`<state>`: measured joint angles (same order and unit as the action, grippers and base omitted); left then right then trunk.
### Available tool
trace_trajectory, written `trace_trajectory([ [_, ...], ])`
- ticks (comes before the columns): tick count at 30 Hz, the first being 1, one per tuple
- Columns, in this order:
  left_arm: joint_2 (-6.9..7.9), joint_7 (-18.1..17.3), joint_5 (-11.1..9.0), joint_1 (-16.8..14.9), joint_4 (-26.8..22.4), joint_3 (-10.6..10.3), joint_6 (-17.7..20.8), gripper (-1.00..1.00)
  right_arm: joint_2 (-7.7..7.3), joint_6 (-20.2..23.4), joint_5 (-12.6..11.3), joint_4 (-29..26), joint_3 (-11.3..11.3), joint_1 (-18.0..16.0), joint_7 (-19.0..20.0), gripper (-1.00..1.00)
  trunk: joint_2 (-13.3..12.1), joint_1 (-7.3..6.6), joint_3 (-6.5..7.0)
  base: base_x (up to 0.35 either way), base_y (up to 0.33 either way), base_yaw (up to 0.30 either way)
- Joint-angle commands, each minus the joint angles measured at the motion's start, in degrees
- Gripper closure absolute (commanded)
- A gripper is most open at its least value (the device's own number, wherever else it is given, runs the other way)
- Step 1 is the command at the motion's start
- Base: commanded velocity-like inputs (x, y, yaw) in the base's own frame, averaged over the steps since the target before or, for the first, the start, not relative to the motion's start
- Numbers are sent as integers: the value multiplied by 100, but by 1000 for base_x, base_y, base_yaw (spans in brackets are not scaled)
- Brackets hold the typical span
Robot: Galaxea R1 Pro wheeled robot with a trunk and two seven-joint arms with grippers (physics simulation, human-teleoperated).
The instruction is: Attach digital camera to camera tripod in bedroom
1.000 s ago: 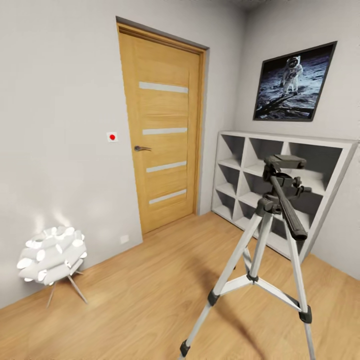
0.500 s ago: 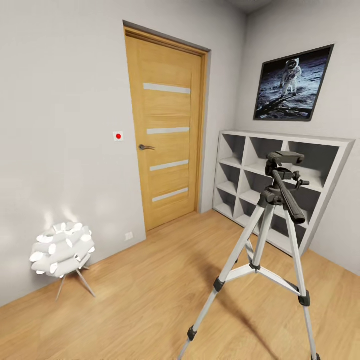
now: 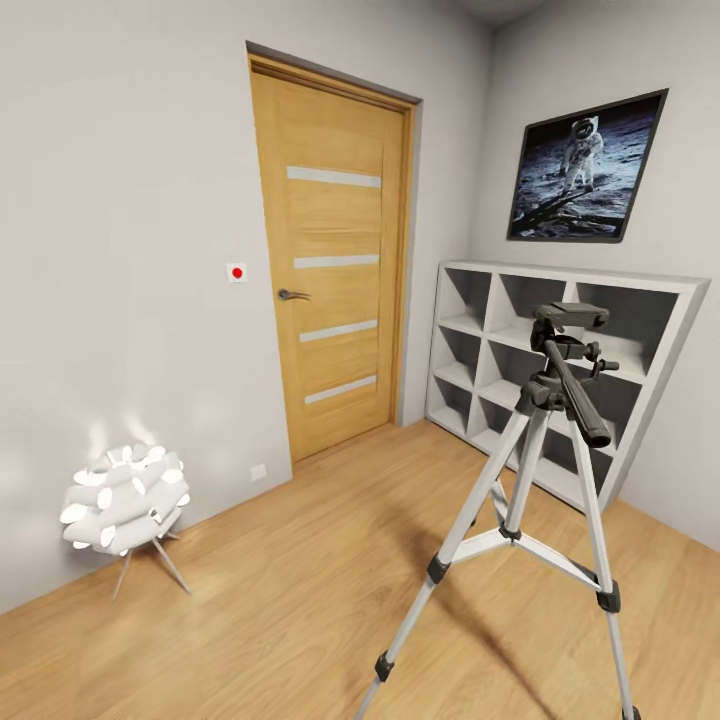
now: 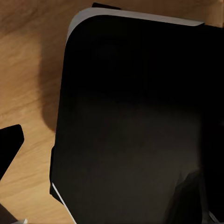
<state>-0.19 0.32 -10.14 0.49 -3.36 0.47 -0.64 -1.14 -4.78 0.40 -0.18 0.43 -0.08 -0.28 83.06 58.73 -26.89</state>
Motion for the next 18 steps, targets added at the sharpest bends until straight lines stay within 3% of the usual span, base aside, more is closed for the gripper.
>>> trace_trajectory([
  [1,-4,3,-167,1,-47,11,-7,-100,0,-30,4,0,2,-1,-12,-100,2,0,-4,0,0,0],
  [7,-2,-4,-489,1,-65,8,-13,-100,12,-42,-26,0,-6,-1,-16,-100,2,0,-4,0,0,-140],
  [18,-3,-4,-540,2,-68,6,-15,-100,17,-49,-23,0,-8,-1,-16,-100,2,0,-4,0,0,-276],
])
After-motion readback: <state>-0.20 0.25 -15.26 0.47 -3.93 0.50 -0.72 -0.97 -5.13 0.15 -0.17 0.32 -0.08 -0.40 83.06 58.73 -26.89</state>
